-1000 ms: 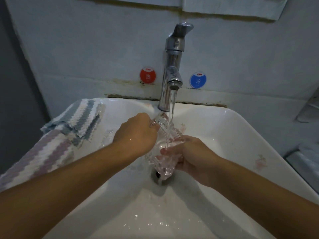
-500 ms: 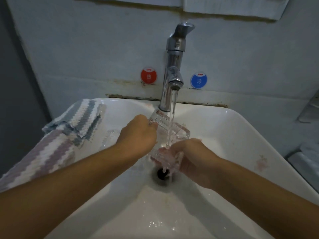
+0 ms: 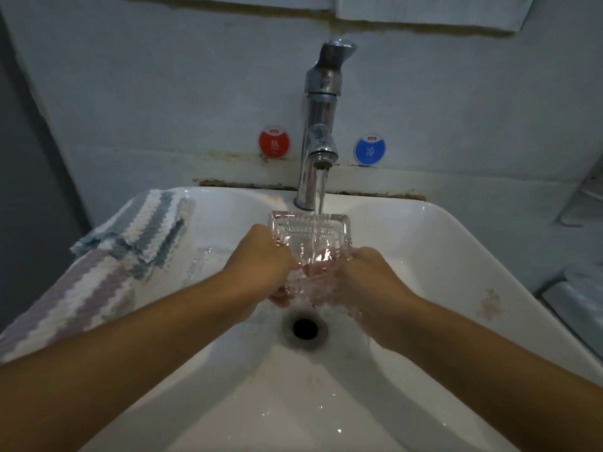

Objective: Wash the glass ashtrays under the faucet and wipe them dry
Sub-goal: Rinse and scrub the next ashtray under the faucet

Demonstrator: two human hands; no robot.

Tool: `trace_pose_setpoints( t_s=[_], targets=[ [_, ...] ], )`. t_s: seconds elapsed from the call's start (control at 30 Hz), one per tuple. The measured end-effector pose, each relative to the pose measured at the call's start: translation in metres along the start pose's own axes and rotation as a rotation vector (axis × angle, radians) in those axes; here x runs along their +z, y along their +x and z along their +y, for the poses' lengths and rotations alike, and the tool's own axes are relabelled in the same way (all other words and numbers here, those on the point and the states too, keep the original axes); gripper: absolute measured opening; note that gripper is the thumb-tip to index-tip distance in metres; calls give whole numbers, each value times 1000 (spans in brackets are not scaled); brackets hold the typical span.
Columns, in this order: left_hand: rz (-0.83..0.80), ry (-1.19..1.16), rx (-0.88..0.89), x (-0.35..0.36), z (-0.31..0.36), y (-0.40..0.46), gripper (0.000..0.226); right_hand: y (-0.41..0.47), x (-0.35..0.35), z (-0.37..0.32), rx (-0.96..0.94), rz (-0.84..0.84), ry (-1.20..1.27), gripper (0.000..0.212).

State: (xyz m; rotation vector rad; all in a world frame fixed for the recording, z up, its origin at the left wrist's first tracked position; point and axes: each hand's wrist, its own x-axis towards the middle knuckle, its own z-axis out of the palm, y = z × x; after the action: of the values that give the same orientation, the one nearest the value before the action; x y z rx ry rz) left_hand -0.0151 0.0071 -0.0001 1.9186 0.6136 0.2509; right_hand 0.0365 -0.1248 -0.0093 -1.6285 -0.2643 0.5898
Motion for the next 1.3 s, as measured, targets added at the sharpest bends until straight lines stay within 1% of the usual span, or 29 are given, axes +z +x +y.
trace_pose_setpoints(
  t_s=[0.1,0.17,0.23,0.27,0.3,0.37,0.4,0.43,0.5,0.57,0.63,0.67,0.7,0.77,0.8,0.83,0.93,1.03,1.13,1.23,1.3],
  targets=[
    [-47,4,59,1,4,-4,9,-1,-4,3,-14,104,-40,16],
    [-96,31,74,4,4,-7,16,1,-6,5,18,201,-5,15],
    [-163,34,61,8,3,-13,20,2,-10,5,24,272,-35,22],
    [-172,38,74,10,2,-12,15,2,-12,5,13,286,-44,26],
    [-149,39,92,10,0,-10,11,2,-12,4,-4,293,-47,29],
    [-63,110,122,8,-5,-5,30,2,-10,6,-42,308,-111,30],
    [-39,156,131,6,-7,-4,37,2,-8,7,-61,315,-160,29],
    [-18,181,138,6,-7,-3,39,3,-5,8,-76,318,-199,27],
    [-42,142,112,5,-4,-4,31,4,-2,9,-91,310,-245,26],
    [-115,46,55,4,2,-8,12,2,-2,9,-88,294,-269,26],
    [-196,17,81,9,-1,-8,68,2,-4,9,-85,294,-265,24],
    [-193,54,109,12,-4,-7,77,2,-6,9,-88,306,-278,23],
    [-153,91,145,13,-6,-7,66,3,-8,9,-94,324,-309,22],
    [-77,120,144,10,-9,0,24,3,-10,7,-128,341,-420,19],
    [-63,97,136,7,-10,2,9,4,-10,5,-156,337,-486,17],
    [-50,60,142,4,-10,4,5,4,-11,2,-185,330,-553,14],
    [-81,27,180,2,-10,5,19,4,-16,-8,-258,330,-729,14],
    [-176,-20,149,10,-11,4,25,3,-23,-17,-295,362,-853,13],
    [-215,-68,127,15,-13,5,24,2,-27,-19,-288,371,-898,10],
    [-218,-92,96,15,-14,3,23,3,-27,-17,-298,364,-912,10],
    [-219,-83,72,13,-13,1,14,4,-26,-15,-295,341,-903,9]
  ],
)
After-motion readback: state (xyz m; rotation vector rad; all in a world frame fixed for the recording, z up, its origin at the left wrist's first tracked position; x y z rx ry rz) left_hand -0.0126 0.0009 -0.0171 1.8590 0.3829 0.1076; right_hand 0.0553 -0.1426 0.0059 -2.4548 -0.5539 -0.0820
